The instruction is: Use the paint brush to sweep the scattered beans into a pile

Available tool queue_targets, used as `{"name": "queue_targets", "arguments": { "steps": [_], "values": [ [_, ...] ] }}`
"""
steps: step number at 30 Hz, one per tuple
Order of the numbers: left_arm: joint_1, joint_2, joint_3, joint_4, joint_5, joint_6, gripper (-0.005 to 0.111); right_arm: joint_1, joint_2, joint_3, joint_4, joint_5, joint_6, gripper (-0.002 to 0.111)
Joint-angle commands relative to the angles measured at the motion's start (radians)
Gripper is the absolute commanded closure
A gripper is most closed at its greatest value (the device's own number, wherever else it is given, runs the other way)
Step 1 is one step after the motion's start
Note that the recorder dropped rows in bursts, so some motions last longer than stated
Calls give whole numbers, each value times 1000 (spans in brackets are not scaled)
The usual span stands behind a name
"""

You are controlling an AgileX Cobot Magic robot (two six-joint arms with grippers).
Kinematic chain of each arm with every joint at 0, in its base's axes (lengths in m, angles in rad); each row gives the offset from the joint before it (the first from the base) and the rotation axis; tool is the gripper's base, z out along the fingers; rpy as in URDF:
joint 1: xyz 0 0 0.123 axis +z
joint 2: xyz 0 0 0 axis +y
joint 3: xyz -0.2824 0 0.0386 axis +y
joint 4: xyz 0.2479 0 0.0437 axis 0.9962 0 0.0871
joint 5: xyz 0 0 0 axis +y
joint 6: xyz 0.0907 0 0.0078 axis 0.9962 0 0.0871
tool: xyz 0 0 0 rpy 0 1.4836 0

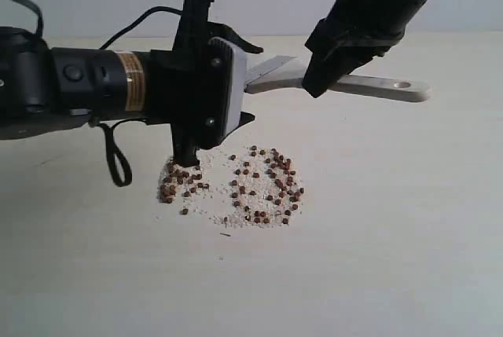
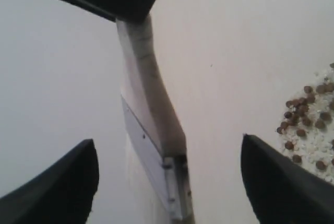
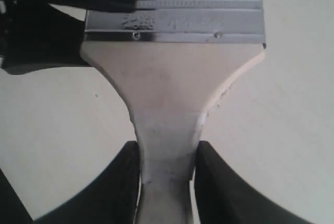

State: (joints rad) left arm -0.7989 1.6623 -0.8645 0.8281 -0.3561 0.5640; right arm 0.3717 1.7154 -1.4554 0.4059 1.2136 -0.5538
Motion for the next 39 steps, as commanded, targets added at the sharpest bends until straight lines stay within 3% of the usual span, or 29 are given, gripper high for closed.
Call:
{"name": "queue_targets", "arguments": {
  "steps": [1, 7, 15, 24, 28, 31, 37, 39],
  "values": [
    [-14, 57, -88, -108, 75, 17, 35, -1, -3, -9, 59, -14, 0, 108],
    [-14, 116, -164, -110, 75, 39, 37, -1, -3, -9, 66, -15, 4, 108],
    [-16, 128, -177, -110, 89, 24, 83, -1, -3, -9, 58, -33, 6, 108],
    [-20, 128, -177, -110, 91, 15, 88, -1, -3, -9, 30, -69, 27, 108],
    [-20, 128, -177, -110, 91, -96, 107, -1, -3, -9, 30, -91, 27, 108],
    [-20, 128, -177, -110, 96, -166, 107, -1, -9, -9, 30, -147, 25, 95],
    [0, 128, -177, -110, 145, -207, 107, -1, -69, -9, 28, -380, 3, 47],
    [20, 130, -177, -110, 149, -242, 107, -1, -92, -9, 25, -464, 3, 39]
  ]
}}
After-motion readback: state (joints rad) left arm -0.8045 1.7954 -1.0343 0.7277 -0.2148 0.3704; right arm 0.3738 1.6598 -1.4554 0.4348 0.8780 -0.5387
